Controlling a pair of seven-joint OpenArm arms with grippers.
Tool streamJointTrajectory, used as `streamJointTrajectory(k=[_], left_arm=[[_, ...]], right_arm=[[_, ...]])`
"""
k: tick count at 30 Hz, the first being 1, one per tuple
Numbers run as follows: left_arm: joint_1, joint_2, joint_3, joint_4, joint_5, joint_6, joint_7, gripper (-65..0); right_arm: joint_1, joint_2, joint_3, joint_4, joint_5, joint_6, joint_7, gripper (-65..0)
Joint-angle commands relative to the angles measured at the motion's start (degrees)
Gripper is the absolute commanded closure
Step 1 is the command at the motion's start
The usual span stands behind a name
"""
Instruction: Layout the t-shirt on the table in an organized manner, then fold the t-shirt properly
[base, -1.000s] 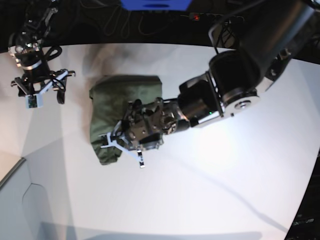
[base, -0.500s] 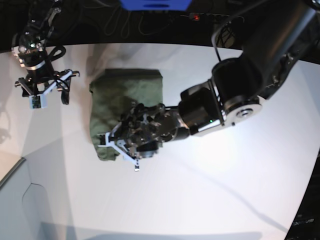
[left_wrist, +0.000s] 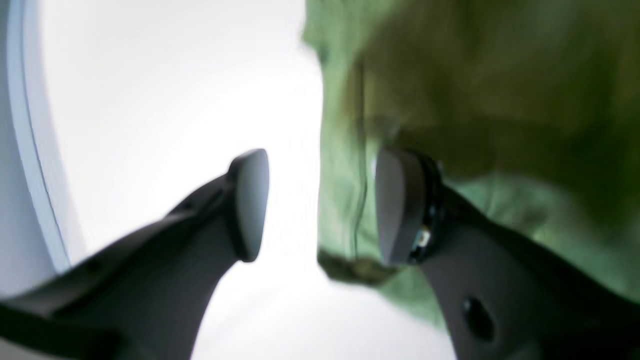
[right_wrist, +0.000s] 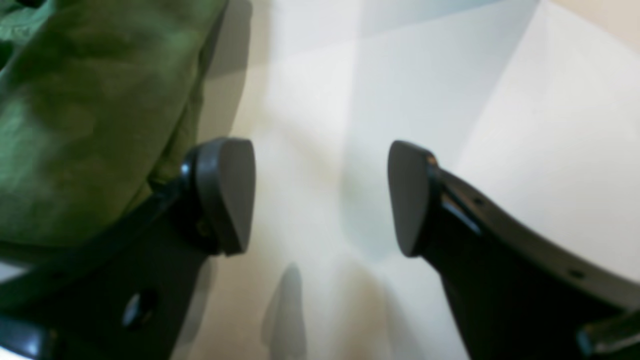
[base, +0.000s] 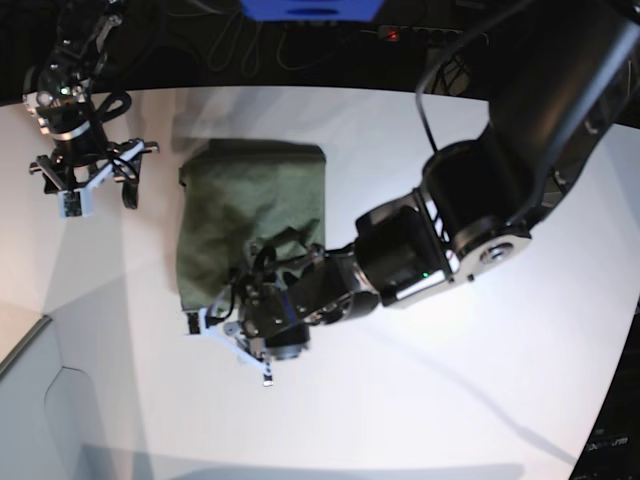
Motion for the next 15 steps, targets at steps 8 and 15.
streamJointTrajectory(k=[8,15], left_arm=[[-2.57,-6.65,-5.47,4.94,-0.42,0.06,9.62,-32.3],[6.57,-17.81,-34.04,25.25,-0.06,0.06,22.28,-19.2]], right_arm=[[1.21,0.23,-5.36,1.05,0.95,1.00,1.21,-41.2],[1.04,-2.24,-10.11,0.61,0.95,1.00,1.12,-22.2]])
